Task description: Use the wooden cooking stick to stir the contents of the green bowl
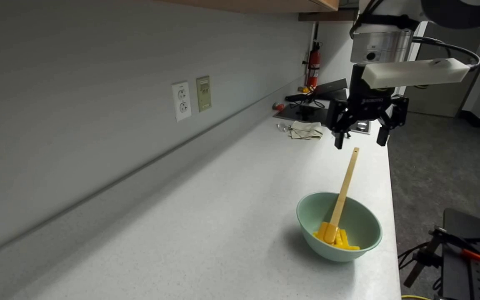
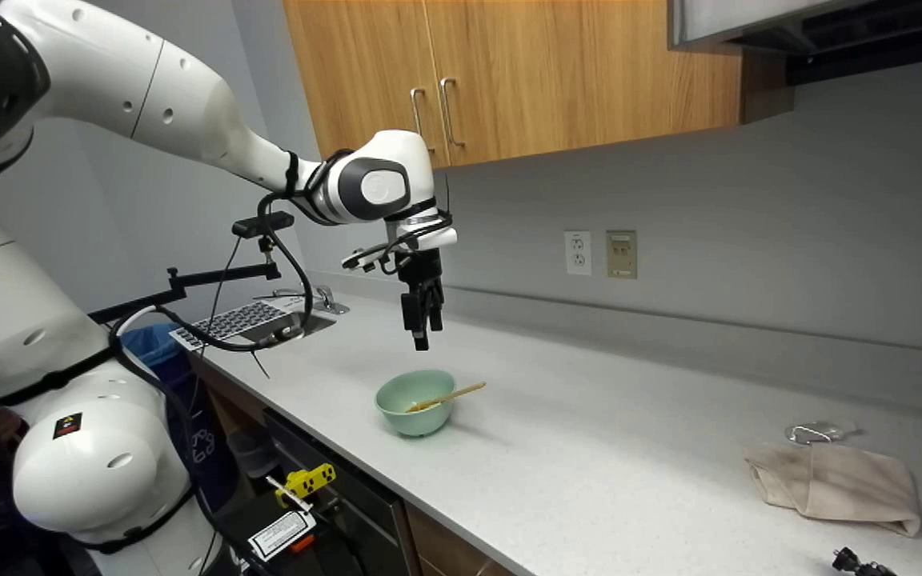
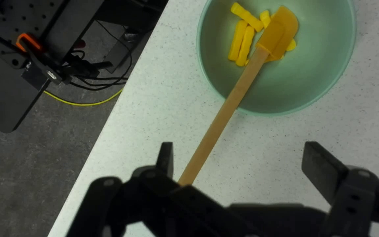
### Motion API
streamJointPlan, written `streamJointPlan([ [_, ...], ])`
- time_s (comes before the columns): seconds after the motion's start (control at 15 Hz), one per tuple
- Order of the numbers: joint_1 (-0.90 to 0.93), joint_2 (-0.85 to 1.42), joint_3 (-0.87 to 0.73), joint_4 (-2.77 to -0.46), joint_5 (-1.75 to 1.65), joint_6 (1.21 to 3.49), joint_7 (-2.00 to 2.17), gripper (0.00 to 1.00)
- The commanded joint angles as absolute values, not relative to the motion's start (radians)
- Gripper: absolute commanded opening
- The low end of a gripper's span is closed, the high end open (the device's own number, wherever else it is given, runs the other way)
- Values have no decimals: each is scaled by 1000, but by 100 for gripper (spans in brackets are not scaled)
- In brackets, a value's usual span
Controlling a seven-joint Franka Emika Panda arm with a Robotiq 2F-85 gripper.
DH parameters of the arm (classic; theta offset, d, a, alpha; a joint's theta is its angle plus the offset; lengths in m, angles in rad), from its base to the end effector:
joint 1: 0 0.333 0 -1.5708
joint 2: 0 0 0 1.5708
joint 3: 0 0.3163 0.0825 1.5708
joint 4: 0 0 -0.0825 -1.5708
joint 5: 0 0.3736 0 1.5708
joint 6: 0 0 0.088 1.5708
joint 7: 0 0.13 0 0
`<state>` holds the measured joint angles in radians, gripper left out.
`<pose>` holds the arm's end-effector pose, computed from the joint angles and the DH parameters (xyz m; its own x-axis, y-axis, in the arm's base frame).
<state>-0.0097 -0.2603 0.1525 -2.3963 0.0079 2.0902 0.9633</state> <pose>0.4356 0.0633 0.3942 0.6744 -0.7384 -0.0010 -0.7371 -0.6733 0.0583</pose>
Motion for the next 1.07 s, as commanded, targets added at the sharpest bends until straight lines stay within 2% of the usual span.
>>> streamJointPlan([
  [0.0, -9, -252, 140, -2406, 9, 2113, 989, 100],
  [1.0, -61, -179, 75, -2493, -27, 2340, 1061, 100],
])
